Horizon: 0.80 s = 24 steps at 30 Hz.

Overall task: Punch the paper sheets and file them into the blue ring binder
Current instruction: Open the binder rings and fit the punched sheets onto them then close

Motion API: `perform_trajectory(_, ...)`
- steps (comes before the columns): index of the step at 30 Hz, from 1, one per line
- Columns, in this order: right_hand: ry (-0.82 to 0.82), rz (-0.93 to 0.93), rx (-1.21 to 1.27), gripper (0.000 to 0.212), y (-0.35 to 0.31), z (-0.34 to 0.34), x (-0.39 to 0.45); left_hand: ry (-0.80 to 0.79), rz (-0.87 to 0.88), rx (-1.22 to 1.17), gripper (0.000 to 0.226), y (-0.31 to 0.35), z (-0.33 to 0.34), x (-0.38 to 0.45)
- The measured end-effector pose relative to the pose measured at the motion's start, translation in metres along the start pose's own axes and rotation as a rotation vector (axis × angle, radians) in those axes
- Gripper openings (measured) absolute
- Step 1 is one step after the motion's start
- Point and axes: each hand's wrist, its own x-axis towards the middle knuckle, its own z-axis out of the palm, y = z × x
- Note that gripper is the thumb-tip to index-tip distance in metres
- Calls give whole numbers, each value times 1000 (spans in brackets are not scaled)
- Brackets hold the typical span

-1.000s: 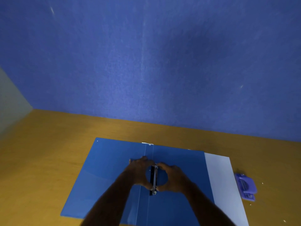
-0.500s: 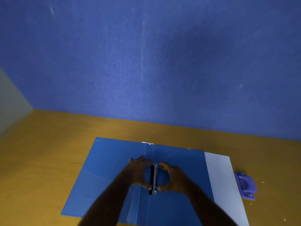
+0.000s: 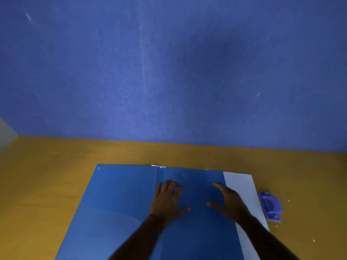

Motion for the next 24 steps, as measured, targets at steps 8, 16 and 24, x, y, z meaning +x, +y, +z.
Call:
perform_trajectory(8, 75, 201, -153, 98, 74, -53, 10, -346, 26, 4, 90, 77, 22, 25)
perform_trajectory(16, -13, 187, -310, 120, 96, -74, 36, -457, -20, 16, 89, 89, 33, 40)
perform_trajectory(24, -3, 180, -315, 133, 106, -75, 40, -473, -55, 1, 91, 93, 30, 42)
